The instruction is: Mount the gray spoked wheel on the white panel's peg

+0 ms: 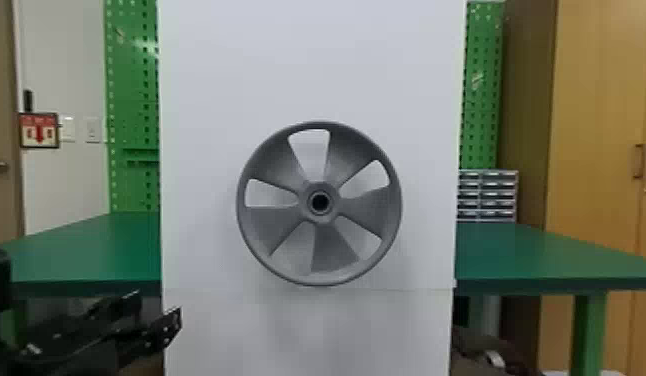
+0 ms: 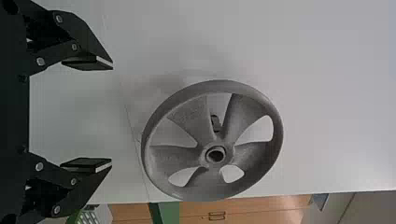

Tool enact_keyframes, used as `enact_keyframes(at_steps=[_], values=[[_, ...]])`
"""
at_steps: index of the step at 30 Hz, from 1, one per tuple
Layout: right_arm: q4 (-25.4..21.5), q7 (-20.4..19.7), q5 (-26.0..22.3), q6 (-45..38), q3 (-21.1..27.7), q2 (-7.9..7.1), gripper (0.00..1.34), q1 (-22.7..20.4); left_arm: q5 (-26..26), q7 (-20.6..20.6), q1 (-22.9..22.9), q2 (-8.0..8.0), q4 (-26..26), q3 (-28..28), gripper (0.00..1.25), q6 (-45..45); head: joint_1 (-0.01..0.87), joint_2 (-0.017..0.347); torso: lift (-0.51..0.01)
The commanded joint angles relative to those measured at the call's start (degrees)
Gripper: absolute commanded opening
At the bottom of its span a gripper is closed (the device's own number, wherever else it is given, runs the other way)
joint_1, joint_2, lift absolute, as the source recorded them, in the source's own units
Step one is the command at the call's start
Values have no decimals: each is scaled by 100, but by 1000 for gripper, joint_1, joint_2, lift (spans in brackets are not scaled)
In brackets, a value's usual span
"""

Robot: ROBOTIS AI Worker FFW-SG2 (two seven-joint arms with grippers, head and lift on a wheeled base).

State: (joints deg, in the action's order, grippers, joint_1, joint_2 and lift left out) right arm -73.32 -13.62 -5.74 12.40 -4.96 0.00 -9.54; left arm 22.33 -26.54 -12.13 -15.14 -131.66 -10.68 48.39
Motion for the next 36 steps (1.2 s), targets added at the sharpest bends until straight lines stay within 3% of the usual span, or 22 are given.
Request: enact_keyframes(at_steps=[1, 36], values=[[-16, 0, 2, -53, 21, 5, 1282, -4, -9, -1, 18, 2, 9, -13, 739, -23, 84, -8, -486], [-25, 0, -138, -282, 83, 5, 1275, 5, -18, -1, 27, 2, 9, -40, 741, 4, 84, -8, -486]])
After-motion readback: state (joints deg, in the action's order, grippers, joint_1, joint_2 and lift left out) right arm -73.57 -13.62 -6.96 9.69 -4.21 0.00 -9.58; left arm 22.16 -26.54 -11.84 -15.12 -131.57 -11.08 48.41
